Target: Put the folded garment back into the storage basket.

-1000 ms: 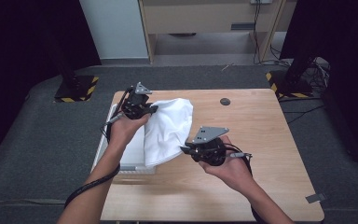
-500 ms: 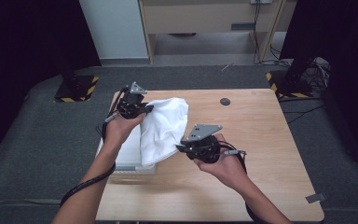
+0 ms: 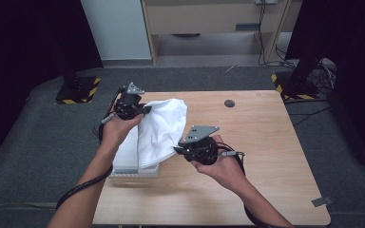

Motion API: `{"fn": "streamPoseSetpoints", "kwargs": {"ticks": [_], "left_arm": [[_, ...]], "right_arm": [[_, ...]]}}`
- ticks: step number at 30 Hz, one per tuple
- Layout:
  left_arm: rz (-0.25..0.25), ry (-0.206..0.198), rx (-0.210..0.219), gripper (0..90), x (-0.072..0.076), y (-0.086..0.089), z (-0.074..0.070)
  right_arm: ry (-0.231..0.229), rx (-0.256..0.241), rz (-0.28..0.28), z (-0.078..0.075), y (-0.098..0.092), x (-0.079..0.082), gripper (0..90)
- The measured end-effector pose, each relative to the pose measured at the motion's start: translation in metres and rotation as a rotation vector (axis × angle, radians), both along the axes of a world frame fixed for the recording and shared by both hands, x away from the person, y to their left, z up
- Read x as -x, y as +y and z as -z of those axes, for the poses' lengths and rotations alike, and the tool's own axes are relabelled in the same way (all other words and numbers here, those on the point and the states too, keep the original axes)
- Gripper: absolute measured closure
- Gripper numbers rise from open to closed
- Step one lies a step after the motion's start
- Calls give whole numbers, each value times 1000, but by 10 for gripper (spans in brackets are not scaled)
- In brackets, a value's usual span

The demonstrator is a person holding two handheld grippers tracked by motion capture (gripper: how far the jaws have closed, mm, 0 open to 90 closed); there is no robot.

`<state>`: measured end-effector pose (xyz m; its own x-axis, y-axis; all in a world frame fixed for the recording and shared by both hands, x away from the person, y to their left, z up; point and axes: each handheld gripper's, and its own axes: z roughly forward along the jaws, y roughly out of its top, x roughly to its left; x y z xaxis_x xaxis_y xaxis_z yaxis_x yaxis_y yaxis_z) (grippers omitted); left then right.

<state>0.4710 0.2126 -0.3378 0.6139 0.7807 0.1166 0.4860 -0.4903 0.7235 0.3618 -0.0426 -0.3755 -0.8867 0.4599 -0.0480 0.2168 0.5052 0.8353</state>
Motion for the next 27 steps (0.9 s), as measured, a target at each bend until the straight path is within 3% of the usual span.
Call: {"fn": "streamPoseSetpoints", "kwargs": {"ticks": [20,27], "left_arm": [[-16,-2,-4,799,-1,18,-2],[-15,-2,-31,799,-3,20,-2]], "right_arm": [[5,-3,-12,2,18,-6,816],[9,-6,-16,3,25,-6,816]]}}
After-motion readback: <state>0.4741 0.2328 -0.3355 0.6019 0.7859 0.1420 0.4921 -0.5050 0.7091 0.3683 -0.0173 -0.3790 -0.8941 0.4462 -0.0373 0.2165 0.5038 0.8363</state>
